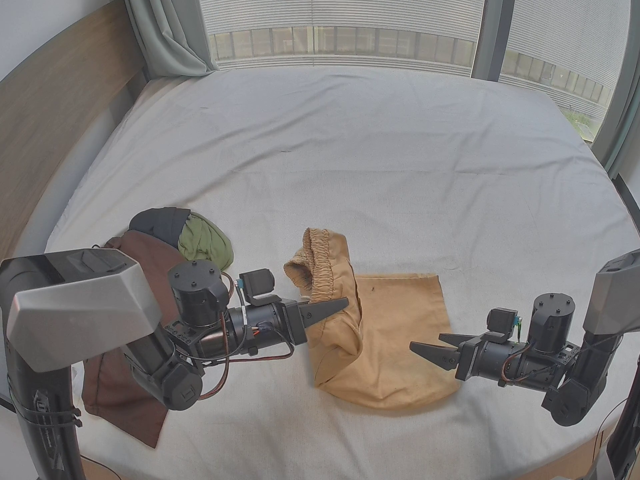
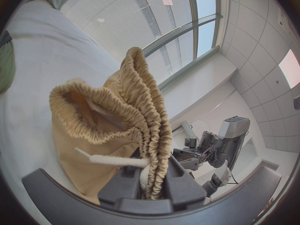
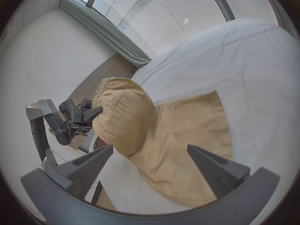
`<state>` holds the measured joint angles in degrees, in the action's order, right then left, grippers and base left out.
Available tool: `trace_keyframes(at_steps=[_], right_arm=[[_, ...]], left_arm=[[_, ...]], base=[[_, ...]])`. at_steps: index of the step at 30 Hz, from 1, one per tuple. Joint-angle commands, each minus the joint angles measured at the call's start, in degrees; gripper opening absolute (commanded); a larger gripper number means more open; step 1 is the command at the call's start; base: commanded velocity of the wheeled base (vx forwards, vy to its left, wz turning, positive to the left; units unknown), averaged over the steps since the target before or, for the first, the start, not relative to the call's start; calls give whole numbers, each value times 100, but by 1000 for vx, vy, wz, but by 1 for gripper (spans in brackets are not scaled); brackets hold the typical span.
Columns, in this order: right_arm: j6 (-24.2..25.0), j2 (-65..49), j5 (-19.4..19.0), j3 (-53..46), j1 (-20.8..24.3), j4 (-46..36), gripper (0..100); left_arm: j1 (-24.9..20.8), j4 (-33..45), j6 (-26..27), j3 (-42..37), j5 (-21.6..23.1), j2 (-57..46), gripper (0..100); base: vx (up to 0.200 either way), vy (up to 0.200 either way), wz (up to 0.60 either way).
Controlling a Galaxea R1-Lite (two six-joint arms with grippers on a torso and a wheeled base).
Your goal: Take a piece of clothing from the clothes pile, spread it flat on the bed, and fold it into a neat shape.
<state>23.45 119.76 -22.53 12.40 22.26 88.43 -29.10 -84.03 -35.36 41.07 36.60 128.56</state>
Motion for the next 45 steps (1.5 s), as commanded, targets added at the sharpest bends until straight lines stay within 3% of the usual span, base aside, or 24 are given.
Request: trace_keyframes(at_steps=[1, 12, 40, 45], right_arm=[[10, -58, -6, 87, -46, -1, 100], [282, -199, 196, 439, -222, -1, 100], [546, -541, 240, 808, -398, -1, 100], [572, -541, 240, 808, -398, -1, 100]], left_arm=[[-131, 9, -58, 94, -3, 90, 0], [-404, 1, -58, 252, -12, 442, 0], [-825, -325, -58, 1026, -100, 1646, 0], [-896, -421, -58, 1105, -285, 1909, 0]], base=[[0, 0, 0], [0, 0, 0], [0, 0, 0], [0, 0, 0]])
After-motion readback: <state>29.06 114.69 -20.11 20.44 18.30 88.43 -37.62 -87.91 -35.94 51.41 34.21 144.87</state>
